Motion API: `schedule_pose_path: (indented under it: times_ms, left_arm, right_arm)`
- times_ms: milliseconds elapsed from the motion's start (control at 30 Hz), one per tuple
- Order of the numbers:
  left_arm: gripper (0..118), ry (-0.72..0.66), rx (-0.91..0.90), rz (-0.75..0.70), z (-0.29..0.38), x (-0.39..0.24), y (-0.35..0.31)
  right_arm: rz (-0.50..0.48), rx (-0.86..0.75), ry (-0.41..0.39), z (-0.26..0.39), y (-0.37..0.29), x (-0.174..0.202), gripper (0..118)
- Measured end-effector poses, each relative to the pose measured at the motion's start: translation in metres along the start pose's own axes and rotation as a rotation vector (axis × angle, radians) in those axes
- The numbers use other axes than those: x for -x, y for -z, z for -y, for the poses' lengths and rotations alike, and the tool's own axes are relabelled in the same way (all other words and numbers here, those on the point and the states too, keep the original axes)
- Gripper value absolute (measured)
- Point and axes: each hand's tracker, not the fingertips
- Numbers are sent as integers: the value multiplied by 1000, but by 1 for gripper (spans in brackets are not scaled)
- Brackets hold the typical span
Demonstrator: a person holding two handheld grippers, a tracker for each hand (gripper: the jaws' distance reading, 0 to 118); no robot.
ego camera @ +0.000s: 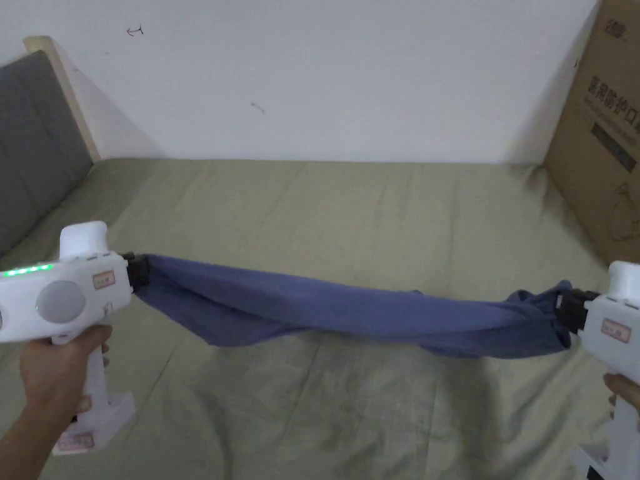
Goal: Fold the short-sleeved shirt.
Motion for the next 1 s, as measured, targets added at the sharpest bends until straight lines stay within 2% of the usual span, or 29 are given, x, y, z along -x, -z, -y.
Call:
schedule_pose_path:
  times_ms: [233, 533, 700, 833, 1000]
  left_arm:
    - [6, -31, 132, -38, 104, 35, -53]
    - [6, -102, 226, -72, 193, 76, -101]
    - [6, -63, 338, -126, 234, 85, -103]
    - [6, -50, 420, -146, 258, 89, -93]
    - [6, -101, 427, -159, 264, 88, -91]
  right_arm:
    - [2, 141, 54, 103, -44, -15, 4]
    - [23, 229, 133, 180, -100, -33, 4]
    - [67, 353, 112, 221, -111, -35, 4]
    - [92, 453, 153, 249, -101, -35, 4]
    - [118, 430, 164, 250, -102, -28, 4]
